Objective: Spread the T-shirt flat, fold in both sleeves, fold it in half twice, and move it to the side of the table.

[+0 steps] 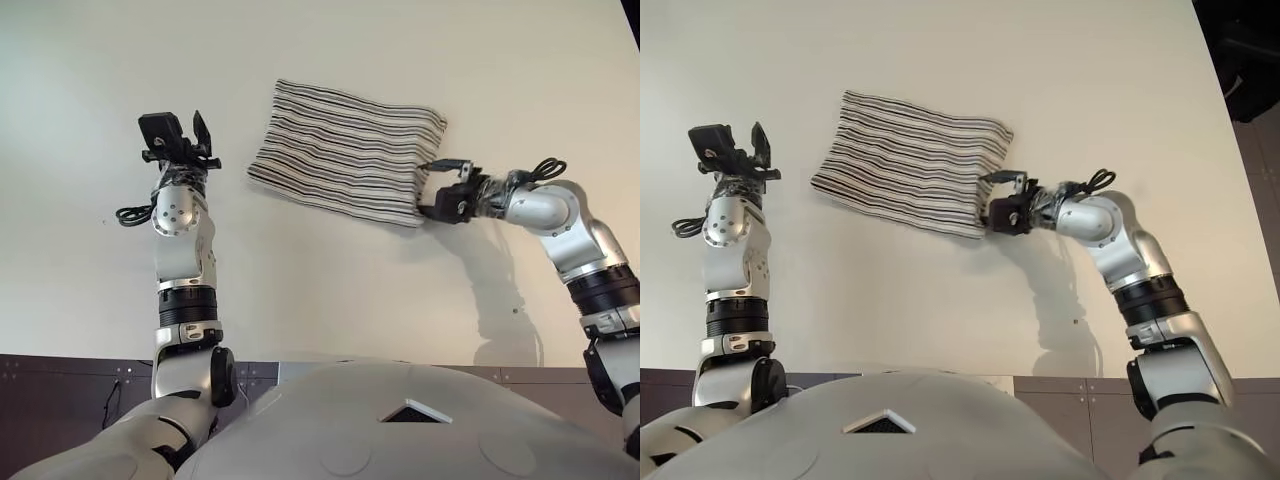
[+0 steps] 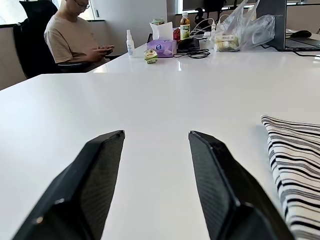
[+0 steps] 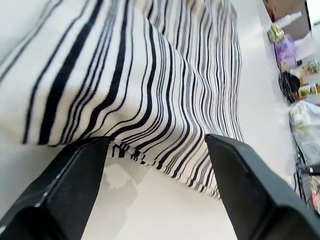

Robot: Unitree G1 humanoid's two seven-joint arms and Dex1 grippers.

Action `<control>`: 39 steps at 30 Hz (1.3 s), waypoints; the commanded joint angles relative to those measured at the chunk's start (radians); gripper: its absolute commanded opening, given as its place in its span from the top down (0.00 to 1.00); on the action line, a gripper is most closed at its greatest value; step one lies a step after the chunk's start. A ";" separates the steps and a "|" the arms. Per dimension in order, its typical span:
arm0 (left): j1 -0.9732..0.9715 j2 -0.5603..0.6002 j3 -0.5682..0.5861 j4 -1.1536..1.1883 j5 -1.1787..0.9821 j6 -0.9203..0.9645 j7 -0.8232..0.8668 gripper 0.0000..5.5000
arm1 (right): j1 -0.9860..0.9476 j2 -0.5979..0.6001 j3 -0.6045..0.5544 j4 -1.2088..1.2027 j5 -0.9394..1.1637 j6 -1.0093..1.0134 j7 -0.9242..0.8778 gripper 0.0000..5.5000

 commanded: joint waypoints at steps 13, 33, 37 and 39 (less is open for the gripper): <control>0.178 0.037 -0.058 -0.343 0.066 0.208 -0.079 0.57 | 0.203 0.122 0.141 -0.582 0.088 0.400 0.160 0.36; 0.294 -0.009 -0.048 -0.411 0.135 0.220 -0.017 0.57 | 0.103 -0.086 -0.147 -0.245 0.046 0.166 -0.058 0.36; 0.262 -0.004 -0.041 -0.387 0.132 0.207 -0.018 0.57 | 0.103 0.002 -0.072 -0.376 0.080 0.242 -0.006 0.36; 0.242 0.006 -0.052 -0.370 0.138 0.203 -0.027 0.57 | 0.152 0.023 -0.028 -0.419 0.082 0.266 0.005 0.36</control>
